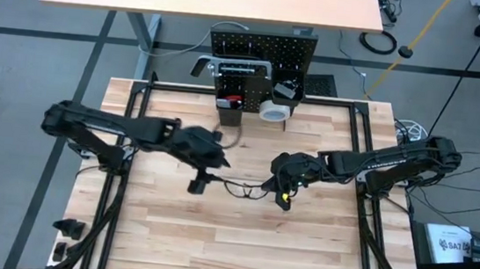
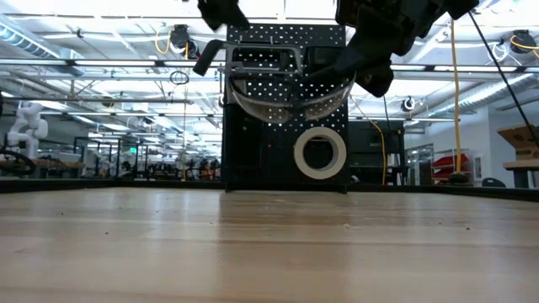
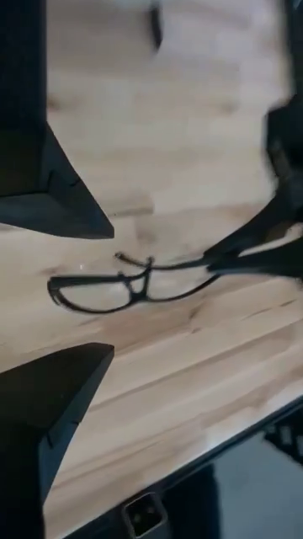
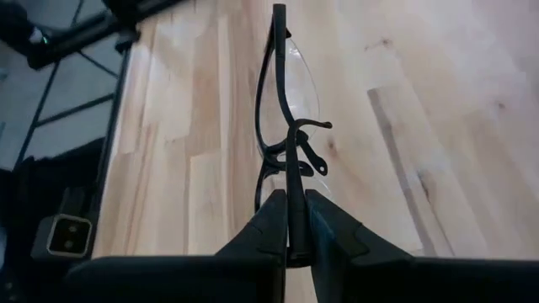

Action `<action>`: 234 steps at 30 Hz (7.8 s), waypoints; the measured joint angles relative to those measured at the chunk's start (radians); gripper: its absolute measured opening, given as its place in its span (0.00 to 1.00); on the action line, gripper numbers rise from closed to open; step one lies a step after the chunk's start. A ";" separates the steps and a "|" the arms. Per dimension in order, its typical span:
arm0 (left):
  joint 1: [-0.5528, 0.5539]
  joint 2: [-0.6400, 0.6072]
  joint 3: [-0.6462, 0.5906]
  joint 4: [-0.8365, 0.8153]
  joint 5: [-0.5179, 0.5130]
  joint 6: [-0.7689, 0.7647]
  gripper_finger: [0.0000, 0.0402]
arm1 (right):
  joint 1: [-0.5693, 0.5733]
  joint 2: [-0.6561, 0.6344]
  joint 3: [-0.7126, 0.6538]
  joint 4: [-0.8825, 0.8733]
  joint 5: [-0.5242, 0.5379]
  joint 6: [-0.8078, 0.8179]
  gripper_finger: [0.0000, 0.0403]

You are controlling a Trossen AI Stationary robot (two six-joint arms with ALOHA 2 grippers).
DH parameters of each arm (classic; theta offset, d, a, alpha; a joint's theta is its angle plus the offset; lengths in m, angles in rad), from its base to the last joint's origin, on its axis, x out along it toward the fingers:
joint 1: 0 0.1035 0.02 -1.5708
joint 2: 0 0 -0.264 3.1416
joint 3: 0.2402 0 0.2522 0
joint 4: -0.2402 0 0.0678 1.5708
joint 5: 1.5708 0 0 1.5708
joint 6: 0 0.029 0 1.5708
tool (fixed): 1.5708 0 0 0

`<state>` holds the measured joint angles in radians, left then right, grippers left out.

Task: Hang tools onto peg board
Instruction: Put the black safety glasses into the right black tool bin, then put the black safety glasses into the left black tool bin

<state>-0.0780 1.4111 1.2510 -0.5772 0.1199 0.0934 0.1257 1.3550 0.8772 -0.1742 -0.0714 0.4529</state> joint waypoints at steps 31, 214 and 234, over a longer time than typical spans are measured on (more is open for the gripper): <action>-0.036 -0.284 -0.096 0.023 -0.072 -0.028 0.55 | -0.115 -0.521 0.001 0.129 0.584 0.130 0.04; -0.037 -0.284 -0.096 0.019 -0.072 -0.062 0.55 | -0.458 -0.346 0.292 -0.379 0.361 -0.877 0.50; -0.037 -0.284 -0.096 0.019 -0.072 -0.070 0.55 | -0.520 -0.277 0.292 -0.367 0.328 -0.753 0.39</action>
<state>-0.1146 1.1271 1.1553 -0.5583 0.0483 0.0232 -0.3938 1.0782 1.1690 -0.5412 0.2562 -0.3004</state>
